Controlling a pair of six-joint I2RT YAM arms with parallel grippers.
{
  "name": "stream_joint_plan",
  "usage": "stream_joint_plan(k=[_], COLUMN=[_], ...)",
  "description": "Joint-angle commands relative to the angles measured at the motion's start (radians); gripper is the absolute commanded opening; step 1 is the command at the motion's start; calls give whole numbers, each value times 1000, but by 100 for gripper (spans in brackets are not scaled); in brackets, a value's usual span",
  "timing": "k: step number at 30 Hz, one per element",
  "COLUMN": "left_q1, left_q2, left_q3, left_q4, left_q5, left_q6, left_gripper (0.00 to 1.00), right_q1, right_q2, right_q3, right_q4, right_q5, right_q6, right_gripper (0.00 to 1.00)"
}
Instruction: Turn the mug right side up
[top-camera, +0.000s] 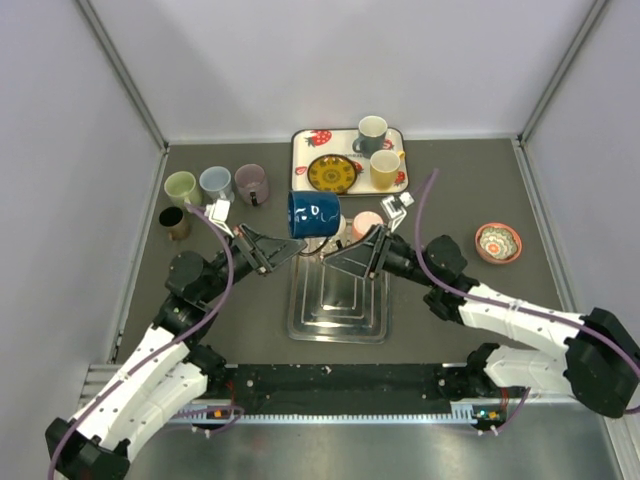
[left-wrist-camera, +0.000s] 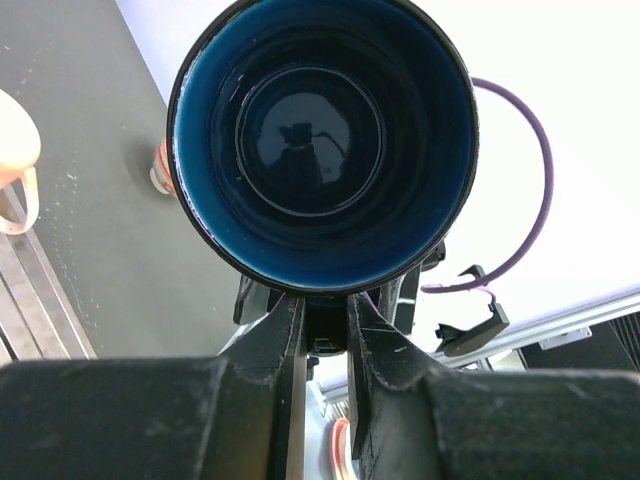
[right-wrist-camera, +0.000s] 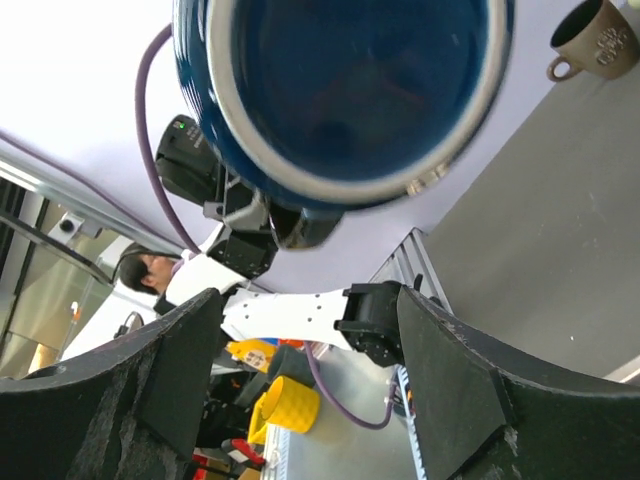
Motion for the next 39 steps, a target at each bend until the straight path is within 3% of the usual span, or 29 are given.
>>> stream_joint_plan(k=[1, 12, 28, 30, 34, 35, 37, 39], left_q1=[-31, -76, -102, -102, -103, -103, -103, -103], left_q2=[-1, 31, 45, 40, 31, 31, 29, 28], left_q3=[20, 47, 64, 63, 61, 61, 60, 61], left_q4=[171, 148, 121, 113, 96, 96, 96, 95], left_q5=[15, 38, 96, 92, 90, 92, 93, 93], left_q6=[-17, 4, 33, 39, 49, 49, 50, 52], left_gripper=[0, 0, 0, 0, 0, 0, 0, 0], right_q1=[-5, -27, -88, -90, -102, -105, -111, -111], right_q2=[19, 112, 284, 296, 296, 296, 296, 298], right_q3=[103, 175, 175, 177, 180, 178, 180, 187], right_q4=[72, 113, 532, 553, 528, 526, 525, 518], right_q5=[-15, -64, -142, -142, -130, -122, -116, -118], right_q6=[-26, 7, 260, 277, 288, 288, 294, 294], right_gripper=[71, 63, 21, 21, 45, 46, 45, 33])
